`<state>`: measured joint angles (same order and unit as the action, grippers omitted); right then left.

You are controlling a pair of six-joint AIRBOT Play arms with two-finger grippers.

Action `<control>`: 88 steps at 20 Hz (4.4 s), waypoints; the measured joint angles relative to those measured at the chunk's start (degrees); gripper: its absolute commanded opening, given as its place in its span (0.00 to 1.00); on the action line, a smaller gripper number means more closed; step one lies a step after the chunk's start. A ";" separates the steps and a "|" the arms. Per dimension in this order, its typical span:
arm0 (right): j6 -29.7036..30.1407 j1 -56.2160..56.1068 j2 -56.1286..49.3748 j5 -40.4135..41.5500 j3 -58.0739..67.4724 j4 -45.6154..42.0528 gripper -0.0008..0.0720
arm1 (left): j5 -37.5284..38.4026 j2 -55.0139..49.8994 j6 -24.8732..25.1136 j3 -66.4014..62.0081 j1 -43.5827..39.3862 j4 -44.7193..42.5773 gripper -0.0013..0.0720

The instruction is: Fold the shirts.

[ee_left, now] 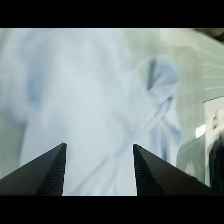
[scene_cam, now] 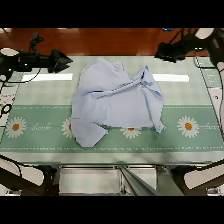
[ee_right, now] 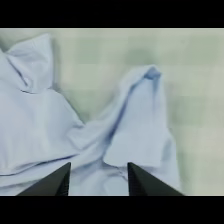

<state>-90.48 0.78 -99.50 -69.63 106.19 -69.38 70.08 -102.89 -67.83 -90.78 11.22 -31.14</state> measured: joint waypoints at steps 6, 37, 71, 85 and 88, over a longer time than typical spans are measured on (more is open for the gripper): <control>0.02 12.39 12.52 -9.64 -18.62 -2.34 0.58 | 10.82 12.72 -4.07 18.03 8.17 -12.52 0.71; 19.37 25.14 41.13 1.16 -72.50 17.09 0.59 | -8.22 28.76 -4.72 54.97 -6.47 -11.32 0.04; 18.86 11.37 42.80 -0.31 -17.68 26.93 0.04 | -3.67 48.68 -3.67 7.43 3.52 -3.21 0.04; 9.75 11.37 73.22 -9.77 -12.70 13.53 0.04 | 2.64 72.85 -8.28 -13.84 6.99 -10.84 0.04; 7.85 11.37 74.64 -14.01 -13.44 10.36 0.04 | 5.55 73.92 -10.56 -11.19 7.06 -12.50 0.04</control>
<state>-82.63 12.14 -24.86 -83.64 92.75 -59.02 75.64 -28.97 -78.39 -101.97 18.28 -43.64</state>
